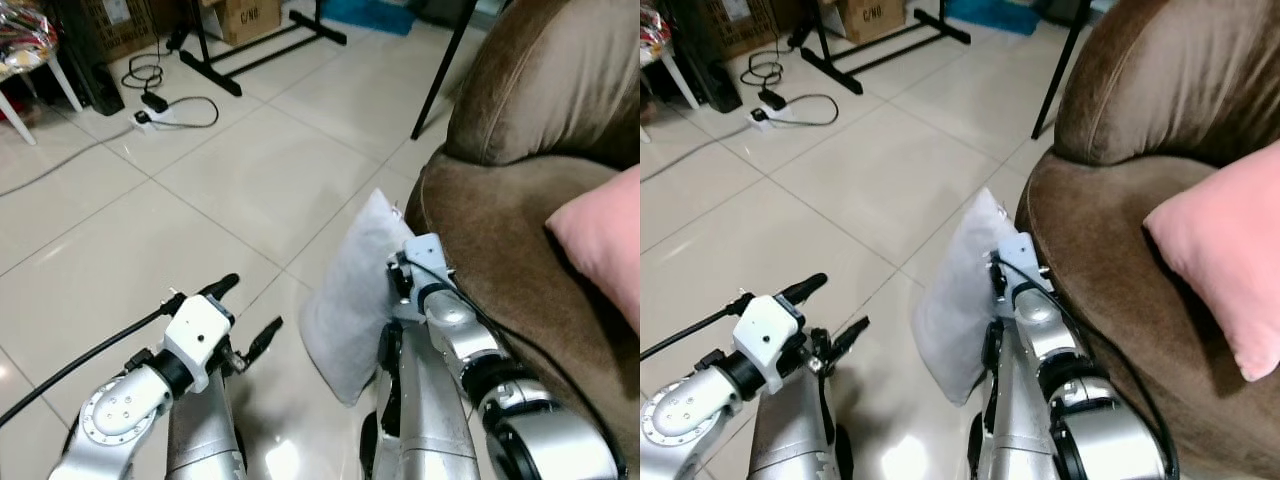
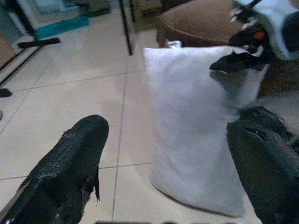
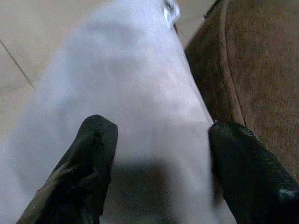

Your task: Move the pillow to the sofa from floor

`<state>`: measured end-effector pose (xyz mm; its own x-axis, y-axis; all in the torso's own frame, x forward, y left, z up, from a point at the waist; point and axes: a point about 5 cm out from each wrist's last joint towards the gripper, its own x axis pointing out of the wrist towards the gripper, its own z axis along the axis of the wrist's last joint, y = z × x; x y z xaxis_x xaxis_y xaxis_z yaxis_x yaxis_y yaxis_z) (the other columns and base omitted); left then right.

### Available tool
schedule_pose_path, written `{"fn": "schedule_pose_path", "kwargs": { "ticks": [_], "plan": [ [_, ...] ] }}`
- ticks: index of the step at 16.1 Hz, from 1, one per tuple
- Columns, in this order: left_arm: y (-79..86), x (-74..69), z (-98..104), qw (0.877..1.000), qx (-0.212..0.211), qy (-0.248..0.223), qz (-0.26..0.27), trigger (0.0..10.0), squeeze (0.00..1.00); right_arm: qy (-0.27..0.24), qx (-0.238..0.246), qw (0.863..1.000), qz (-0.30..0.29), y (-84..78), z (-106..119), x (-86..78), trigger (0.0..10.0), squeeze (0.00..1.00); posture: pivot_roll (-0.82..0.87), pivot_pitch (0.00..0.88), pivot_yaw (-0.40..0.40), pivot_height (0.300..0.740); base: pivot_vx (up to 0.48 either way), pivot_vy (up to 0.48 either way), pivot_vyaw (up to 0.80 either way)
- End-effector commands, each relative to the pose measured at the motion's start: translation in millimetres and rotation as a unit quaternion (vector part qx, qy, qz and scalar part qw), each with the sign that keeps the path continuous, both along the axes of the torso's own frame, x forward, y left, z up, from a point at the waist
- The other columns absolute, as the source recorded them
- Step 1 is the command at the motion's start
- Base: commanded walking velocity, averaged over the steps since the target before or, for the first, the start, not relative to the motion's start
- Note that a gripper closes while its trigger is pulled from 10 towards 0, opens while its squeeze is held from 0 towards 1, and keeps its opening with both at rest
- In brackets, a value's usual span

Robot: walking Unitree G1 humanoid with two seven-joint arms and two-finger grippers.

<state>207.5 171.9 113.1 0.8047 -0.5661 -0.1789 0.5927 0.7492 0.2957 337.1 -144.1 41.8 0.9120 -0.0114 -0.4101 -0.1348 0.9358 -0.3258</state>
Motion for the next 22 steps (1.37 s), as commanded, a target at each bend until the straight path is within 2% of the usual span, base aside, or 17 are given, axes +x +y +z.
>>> {"fn": "schedule_pose_path", "kwargs": {
  "ticks": [1,2,4,5,6,11,22],
  "plan": [
    [-3.1,-3.8,-0.8,1.0,-0.004,0.014,-0.017,10.0,0.0,0.009,-0.032,0.999,-0.008,-5.3,-3.5,-1.5,10.0,0.0,0.13,0.209,-0.044,0.45,0.0,0.0,0.0],
    [-5.8,-8.1,-2.3,0.998,-0.007,0.039,-0.049,10.0,0.0,0.025,-0.069,0.997,-0.029,-14.8,-8.9,-4.4,10.0,0.0,0.13,0.206,-0.042,0.45,0.0,0.0,0.0],
    [-7.7,-11.3,-2.5,0.996,-0.014,0.058,-0.071,10.0,0.0,0.032,-0.073,0.996,-0.037,-17.8,-11.7,-6.3,10.0,0.0,0.13,0.202,-0.041,0.45,0.0,0.0,0.0],
    [-8.4,-12.7,-2.2,0.995,-0.016,0.066,-0.079,10.0,0.0,0.035,-0.074,0.996,-0.034,-17.7,-12.8,-7.0,8.8,0.0,0.13,0.202,-0.041,0.45,0.0,0.0,0.0],
    [-9.9,-14.4,-1.9,0.992,-0.021,0.08,-0.094,10.0,0.0,0.039,-0.069,0.997,-0.022,-15.1,-15.7,-9.0,0.0,0.0,0.13,0.2,-0.039,0.45,0.0,0.0,0.0],
    [-10.5,-8.2,-2.2,0.991,-0.018,0.086,-0.102,10.0,0.0,0.054,-0.047,0.997,-0.008,-7.8,-21.6,-13.0,0.0,0.0,0.13,0.188,-0.031,0.45,0.0,0.0,0.0],
    [-11.5,-1.3,-4.6,0.988,-0.011,0.102,-0.111,10.0,0.0,0.062,-0.041,0.997,0.008,-1.1,-25.3,-15.7,0.0,0.0,0.13,0.136,-0.03,0.45,0.0,0.0,0.0]
  ]
}}
